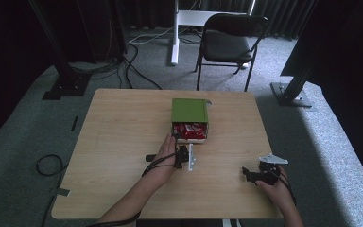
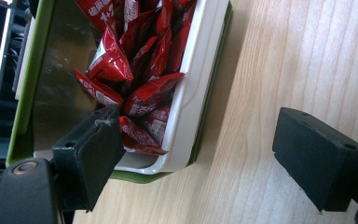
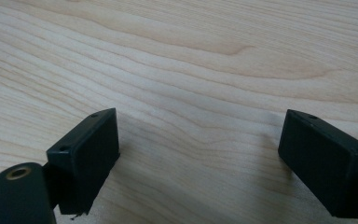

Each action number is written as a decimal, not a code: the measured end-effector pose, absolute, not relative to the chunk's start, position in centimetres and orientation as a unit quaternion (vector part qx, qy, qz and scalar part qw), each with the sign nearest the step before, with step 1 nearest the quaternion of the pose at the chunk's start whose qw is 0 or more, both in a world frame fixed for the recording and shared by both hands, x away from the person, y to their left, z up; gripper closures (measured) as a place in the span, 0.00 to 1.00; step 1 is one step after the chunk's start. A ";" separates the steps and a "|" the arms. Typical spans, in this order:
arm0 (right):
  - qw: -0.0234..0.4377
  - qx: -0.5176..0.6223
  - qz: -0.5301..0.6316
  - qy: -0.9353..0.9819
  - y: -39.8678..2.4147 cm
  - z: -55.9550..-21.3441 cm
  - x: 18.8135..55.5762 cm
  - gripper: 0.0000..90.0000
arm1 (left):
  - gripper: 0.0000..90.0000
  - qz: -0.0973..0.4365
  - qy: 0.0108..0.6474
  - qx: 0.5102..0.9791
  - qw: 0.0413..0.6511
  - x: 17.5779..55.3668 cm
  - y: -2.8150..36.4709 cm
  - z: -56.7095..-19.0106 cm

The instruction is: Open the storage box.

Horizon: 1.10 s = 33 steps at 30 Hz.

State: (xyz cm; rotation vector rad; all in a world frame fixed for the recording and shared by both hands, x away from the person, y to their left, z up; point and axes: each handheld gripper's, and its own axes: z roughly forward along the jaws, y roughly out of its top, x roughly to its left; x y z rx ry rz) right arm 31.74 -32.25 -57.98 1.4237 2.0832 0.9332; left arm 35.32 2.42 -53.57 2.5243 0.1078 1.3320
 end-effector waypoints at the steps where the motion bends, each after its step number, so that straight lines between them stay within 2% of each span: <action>1: 0.224 0.516 0.338 0.755 -32.3 -58.0 31.7 0.13 | 0.21 0.467 0.032 0.873 0.136 35.3 2.4 -53.5; 8: 0.224 0.516 0.338 0.755 -32.3 -58.0 31.7 0.13 | 0.35 0.475 0.024 0.869 0.135 35.0 2.2 -53.2; 13: 0.224 0.516 0.338 0.755 -32.3 -58.0 31.7 0.13 | 0.36 0.463 0.013 0.876 0.136 34.5 1.7 -53.6; 21: 0.224 0.516 0.338 0.755 -32.3 -58.0 31.7 0.13 | 0.36 0.468 0.016 0.877 0.111 35.8 1.8 -54.7; 33: 0.224 0.516 0.338 0.755 -32.3 -58.0 31.7 0.13 | 0.48 0.480 0.001 0.872 0.093 37.5 1.3 -55.8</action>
